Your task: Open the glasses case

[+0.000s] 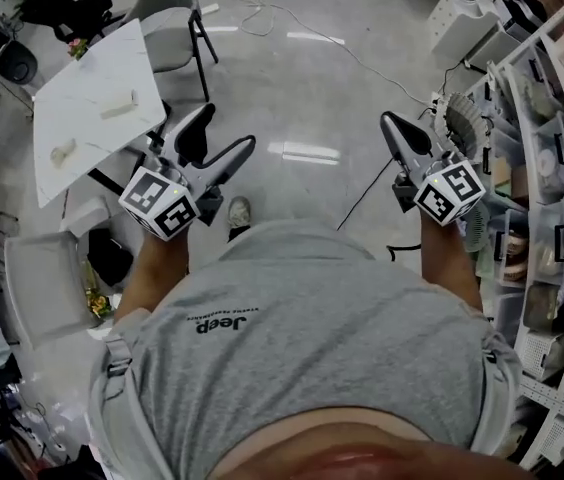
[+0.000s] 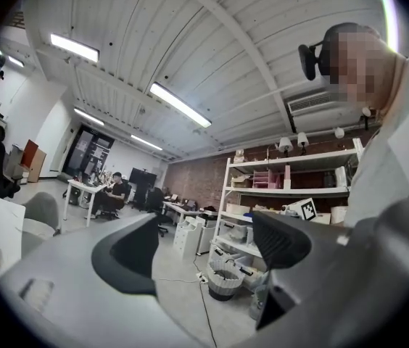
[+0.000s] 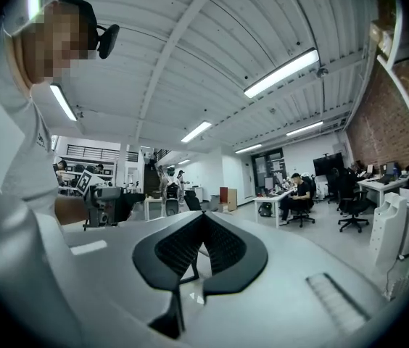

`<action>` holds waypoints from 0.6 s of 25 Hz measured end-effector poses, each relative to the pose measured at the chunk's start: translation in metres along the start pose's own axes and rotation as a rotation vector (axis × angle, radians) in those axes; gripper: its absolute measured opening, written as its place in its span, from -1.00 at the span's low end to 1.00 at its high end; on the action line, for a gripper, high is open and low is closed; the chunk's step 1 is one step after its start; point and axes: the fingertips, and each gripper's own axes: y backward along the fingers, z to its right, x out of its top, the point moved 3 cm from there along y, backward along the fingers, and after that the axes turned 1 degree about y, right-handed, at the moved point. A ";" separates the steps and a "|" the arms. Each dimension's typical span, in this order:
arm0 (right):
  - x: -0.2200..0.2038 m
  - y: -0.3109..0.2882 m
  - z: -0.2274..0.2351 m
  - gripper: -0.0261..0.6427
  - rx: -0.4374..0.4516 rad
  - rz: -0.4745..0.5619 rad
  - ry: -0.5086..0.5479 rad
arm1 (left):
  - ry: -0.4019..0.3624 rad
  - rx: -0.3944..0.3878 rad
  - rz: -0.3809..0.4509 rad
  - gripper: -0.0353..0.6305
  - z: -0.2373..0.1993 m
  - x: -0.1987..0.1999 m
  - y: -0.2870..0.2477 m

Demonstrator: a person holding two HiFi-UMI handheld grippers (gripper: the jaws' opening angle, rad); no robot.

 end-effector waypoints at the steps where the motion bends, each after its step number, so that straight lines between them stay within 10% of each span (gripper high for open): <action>1: 0.002 -0.019 0.004 -0.91 -0.018 0.006 0.006 | 0.002 -0.022 0.008 0.41 -0.022 0.003 -0.005; 15: 0.027 -0.253 0.026 -0.91 -0.150 0.005 0.031 | -0.005 -0.164 -0.010 0.41 -0.273 0.086 -0.056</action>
